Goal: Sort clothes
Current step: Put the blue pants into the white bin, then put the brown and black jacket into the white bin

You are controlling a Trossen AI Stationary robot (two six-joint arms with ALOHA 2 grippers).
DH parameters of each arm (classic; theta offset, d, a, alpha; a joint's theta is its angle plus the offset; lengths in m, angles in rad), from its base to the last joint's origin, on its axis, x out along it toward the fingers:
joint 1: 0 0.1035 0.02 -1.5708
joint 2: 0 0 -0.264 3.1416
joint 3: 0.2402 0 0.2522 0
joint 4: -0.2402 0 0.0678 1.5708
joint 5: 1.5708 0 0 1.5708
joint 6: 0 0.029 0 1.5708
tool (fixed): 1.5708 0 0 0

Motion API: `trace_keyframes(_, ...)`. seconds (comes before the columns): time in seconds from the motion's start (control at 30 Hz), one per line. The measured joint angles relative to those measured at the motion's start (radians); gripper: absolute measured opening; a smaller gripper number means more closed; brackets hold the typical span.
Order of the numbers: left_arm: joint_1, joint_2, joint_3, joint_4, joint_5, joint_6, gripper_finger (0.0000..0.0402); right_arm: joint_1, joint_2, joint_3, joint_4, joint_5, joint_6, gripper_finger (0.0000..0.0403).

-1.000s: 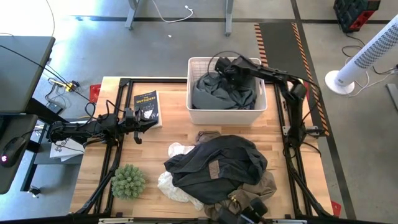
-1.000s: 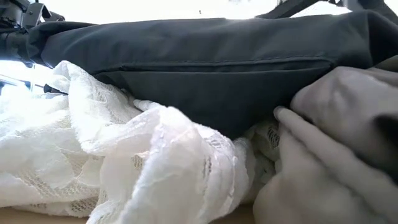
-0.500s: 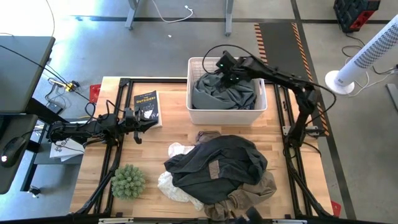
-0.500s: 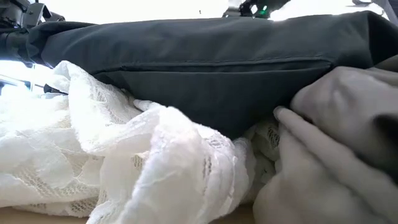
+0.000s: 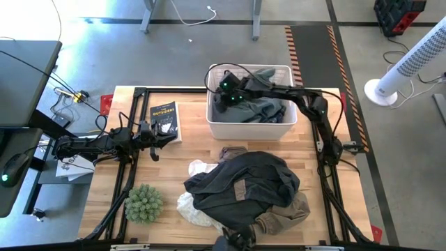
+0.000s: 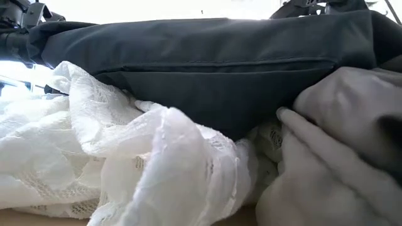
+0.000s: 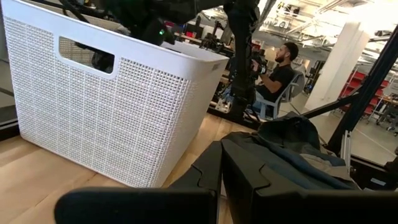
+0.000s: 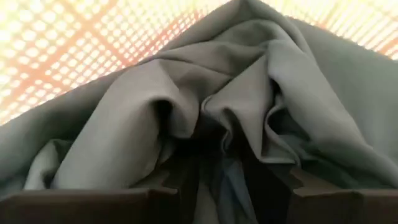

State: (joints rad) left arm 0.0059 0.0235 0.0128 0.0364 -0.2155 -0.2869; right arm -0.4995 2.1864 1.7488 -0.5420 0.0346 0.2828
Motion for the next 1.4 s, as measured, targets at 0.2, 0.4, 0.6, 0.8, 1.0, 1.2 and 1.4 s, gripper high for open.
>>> trace_keyframes(0.2,0.000,0.000,0.000,0.000,0.001,0.001,0.0010,0.031,-0.090,0.108,-0.098,0.032,-0.108,0.0116)
trace_keyframes(0.4,0.000,0.000,0.000,0.000,0.004,0.000,0.0010,0.146,-0.260,0.157,-0.255,0.215,-0.127,0.0116)
trace_keyframes(0.6,0.000,0.000,0.000,0.000,0.004,0.000,0.0010,0.393,-0.485,0.122,-0.405,0.377,-0.169,0.0116)
trace_keyframes(0.8,0.000,0.003,0.000,-0.001,0.011,0.013,0.0010,0.780,-0.676,-0.057,-0.403,0.482,-0.053,0.0116)
trace_keyframes(1.0,0.000,0.019,0.000,-0.003,0.022,0.028,0.0010,1.116,-0.741,-0.319,-0.181,0.559,0.080,0.0116)
trace_keyframes(1.2,0.000,0.019,0.000,-0.002,0.018,0.027,0.0010,1.238,-0.690,-0.501,0.258,0.519,0.079,0.0116)
trace_keyframes(1.4,0.000,0.019,-0.001,0.032,-0.041,0.018,0.0010,1.174,-0.587,-0.578,0.494,0.480,0.121,0.0124)
